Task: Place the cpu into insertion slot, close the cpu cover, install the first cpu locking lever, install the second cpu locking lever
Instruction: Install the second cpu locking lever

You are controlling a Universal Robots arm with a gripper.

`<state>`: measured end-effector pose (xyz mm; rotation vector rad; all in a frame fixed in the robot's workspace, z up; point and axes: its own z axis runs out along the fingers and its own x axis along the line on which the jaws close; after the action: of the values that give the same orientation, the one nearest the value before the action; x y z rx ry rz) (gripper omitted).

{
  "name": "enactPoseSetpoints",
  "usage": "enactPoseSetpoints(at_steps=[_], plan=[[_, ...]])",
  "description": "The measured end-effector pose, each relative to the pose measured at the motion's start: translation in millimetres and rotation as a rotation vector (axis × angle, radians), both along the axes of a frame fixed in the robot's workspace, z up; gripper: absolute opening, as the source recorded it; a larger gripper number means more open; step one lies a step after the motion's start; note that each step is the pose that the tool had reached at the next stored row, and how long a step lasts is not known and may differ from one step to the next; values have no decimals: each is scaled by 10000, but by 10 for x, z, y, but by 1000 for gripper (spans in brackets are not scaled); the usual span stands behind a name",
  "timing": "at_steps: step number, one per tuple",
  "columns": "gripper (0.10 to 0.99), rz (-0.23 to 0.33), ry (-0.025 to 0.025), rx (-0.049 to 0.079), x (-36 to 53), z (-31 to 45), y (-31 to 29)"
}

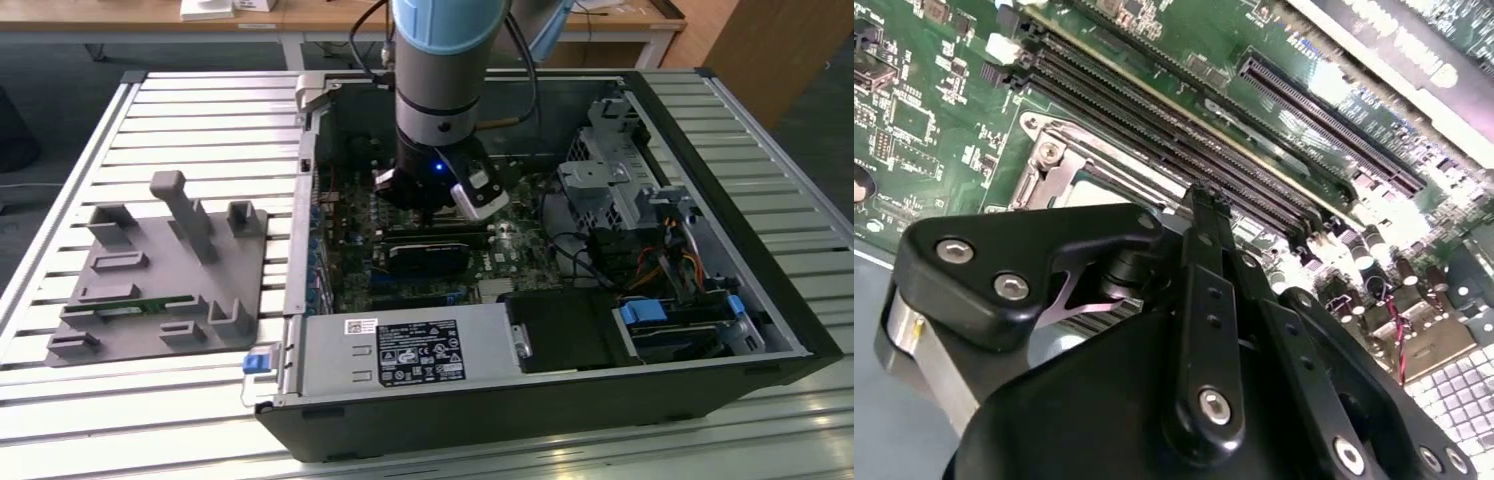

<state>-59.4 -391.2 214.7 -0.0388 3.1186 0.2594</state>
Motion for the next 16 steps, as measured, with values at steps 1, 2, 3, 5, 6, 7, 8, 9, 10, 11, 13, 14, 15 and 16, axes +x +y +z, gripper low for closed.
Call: enactPoseSetpoints(at_steps=[1,2,3,5,6,7,8,9,10,11,13,14,15,16], plan=[[110,0,0,34,-7,0,-18],[110,0,0,62,-15,-1,-38],[110,0,0,88,-20,-3,-55],[110,-1,1,143,-32,-15,-75],[110,-1,1,177,-44,-23,-79],[110,0,0,209,-52,-32,-80],[110,-1,0,236,-56,-42,-80],[110,1,-1,257,-61,-55,-79],[110,0,0,267,-67,-68,-80],[110,0,0,283,-73,-80,-80],[110,-1,1,355,-107,-88,-82],[110,-2,1,397,-113,-90,-84],[110,-3,0,427,-115,-93,-87],[110,-5,0,450,-115,-96,-93]])
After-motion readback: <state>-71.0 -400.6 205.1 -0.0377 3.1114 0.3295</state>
